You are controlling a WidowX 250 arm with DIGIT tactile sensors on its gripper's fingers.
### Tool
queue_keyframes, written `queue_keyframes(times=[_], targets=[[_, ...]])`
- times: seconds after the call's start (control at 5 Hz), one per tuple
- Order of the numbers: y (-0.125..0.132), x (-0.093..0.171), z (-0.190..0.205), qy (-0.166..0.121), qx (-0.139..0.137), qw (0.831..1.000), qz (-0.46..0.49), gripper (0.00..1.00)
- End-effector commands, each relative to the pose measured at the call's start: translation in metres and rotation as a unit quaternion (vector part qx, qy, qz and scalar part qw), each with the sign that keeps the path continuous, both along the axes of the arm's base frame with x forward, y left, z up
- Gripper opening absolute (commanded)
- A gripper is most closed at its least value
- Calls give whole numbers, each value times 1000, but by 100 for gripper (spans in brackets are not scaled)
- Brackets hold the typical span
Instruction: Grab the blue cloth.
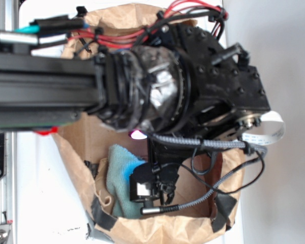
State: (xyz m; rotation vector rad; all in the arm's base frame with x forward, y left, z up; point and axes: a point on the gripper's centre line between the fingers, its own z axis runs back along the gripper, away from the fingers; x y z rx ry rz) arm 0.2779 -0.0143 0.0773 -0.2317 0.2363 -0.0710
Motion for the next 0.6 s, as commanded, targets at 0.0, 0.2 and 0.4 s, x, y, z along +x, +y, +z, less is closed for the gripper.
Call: queue_keyframes(times=[0.0,0.2,0.4], targets=[[-16,-41,10,-39,-3,997,-69,100],[-19,-48,5,-35,-18,996,-82,100],[-24,-47,-1,-40,-24,995,-85,100]])
